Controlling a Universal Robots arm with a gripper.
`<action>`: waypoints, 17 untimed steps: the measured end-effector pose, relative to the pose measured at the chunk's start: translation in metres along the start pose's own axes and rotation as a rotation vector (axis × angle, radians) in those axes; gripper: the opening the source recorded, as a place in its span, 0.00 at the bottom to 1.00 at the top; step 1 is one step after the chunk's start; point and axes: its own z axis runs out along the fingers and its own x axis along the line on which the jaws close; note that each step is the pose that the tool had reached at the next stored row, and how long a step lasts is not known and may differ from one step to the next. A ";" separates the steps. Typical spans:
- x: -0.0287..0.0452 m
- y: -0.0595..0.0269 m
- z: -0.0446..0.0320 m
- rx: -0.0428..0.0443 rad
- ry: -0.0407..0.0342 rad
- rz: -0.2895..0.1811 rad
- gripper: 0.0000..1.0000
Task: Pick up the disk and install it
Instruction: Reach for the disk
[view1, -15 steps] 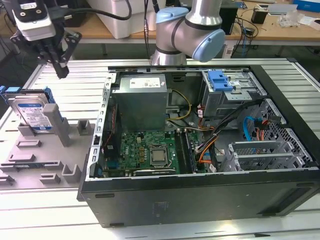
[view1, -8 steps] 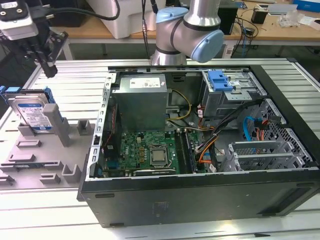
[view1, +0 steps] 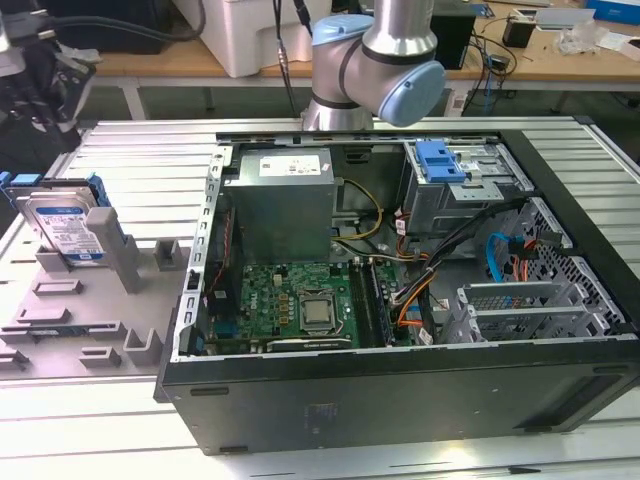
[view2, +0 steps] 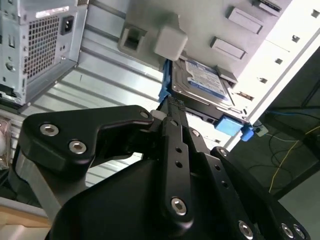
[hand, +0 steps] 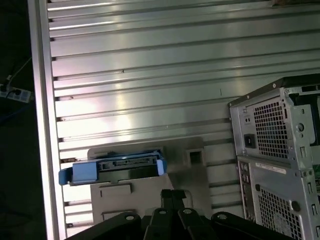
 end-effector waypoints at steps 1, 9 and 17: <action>0.0055 -0.0007 -0.0002 -0.0083 0.0009 0.001 0.11; 0.0198 -0.0016 -0.0003 -0.0204 0.0057 0.020 0.11; 0.0247 -0.0010 -0.0002 -0.0197 0.0086 0.042 0.11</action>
